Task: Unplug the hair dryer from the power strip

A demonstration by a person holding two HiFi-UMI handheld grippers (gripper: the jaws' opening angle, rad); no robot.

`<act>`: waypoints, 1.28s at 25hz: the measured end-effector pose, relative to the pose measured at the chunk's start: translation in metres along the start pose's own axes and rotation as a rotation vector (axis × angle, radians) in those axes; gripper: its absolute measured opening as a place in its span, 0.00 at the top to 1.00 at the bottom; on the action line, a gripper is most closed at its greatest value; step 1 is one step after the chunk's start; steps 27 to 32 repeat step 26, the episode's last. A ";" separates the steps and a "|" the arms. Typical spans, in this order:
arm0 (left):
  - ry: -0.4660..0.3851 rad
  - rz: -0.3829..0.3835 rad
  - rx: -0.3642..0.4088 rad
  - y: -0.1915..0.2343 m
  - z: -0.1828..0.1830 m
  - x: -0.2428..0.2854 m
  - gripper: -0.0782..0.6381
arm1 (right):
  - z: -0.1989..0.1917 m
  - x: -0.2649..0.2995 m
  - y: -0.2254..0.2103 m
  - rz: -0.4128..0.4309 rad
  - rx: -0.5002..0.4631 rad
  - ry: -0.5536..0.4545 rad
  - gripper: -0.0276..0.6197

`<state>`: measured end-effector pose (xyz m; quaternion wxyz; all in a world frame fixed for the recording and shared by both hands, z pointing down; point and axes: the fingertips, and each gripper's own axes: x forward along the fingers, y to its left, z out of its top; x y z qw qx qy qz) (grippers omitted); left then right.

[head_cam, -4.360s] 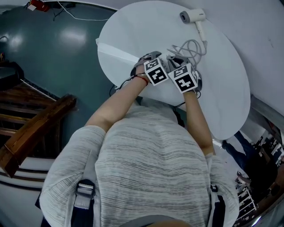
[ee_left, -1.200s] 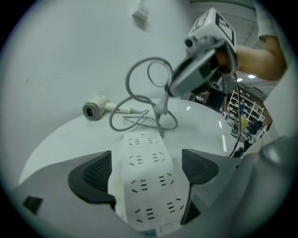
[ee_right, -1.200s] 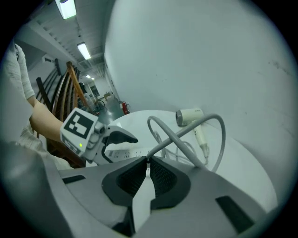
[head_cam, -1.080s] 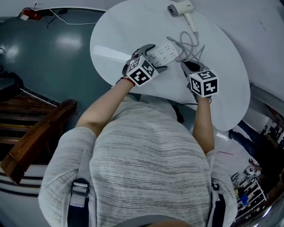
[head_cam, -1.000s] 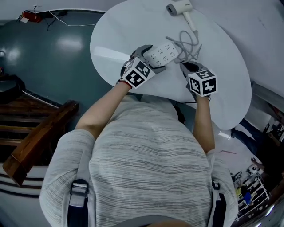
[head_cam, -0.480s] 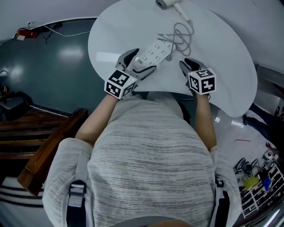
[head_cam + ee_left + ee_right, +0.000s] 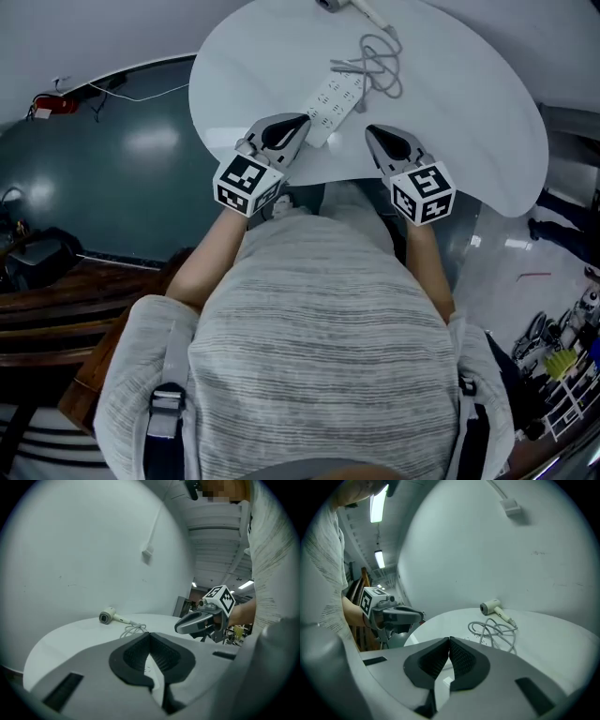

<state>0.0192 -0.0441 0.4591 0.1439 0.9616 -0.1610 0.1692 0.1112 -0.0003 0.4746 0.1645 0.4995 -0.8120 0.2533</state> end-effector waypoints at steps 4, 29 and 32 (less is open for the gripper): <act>-0.018 -0.020 -0.013 -0.011 -0.002 -0.014 0.88 | 0.003 -0.006 0.027 -0.002 0.010 -0.042 0.92; -0.093 -0.008 -0.024 -0.037 -0.001 -0.072 0.88 | 0.000 -0.022 0.101 0.007 -0.038 -0.078 0.92; -0.093 -0.008 -0.024 -0.037 -0.001 -0.072 0.88 | 0.000 -0.022 0.101 0.007 -0.038 -0.078 0.92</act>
